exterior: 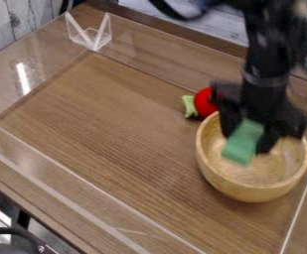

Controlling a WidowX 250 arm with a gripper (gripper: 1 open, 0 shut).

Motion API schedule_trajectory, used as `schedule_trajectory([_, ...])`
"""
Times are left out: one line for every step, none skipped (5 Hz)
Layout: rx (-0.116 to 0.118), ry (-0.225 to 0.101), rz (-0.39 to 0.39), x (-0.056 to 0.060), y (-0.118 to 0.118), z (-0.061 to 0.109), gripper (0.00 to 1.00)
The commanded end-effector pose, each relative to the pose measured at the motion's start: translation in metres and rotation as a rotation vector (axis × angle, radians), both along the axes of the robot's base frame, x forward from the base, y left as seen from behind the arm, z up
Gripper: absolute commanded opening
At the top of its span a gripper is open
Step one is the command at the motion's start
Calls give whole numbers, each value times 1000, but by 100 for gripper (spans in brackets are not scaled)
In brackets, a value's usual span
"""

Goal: Remove the green object from the brown bowl and put it on the table

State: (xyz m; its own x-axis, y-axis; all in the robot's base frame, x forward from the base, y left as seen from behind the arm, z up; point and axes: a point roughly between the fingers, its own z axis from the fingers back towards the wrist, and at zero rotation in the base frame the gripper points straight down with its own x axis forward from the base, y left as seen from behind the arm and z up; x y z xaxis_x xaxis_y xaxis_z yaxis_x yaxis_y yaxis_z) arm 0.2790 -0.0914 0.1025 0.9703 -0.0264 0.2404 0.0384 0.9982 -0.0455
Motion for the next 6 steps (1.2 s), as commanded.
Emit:
schedule_trajectory([-3, -41, 62, -8, 42, 30, 0])
schedule_trajectory([7, -17, 55, -20, 74, 30, 0])
schedule_trajectory([22, 8, 27, -35, 95, 28, 0])
schedule_trajectory([28, 25, 89, -38, 106, 4, 0])
schedule_trajectory([34, 42, 145, -38, 112, -24, 0])
schedule_trajectory([37, 64, 192, -39, 114, -50, 0])
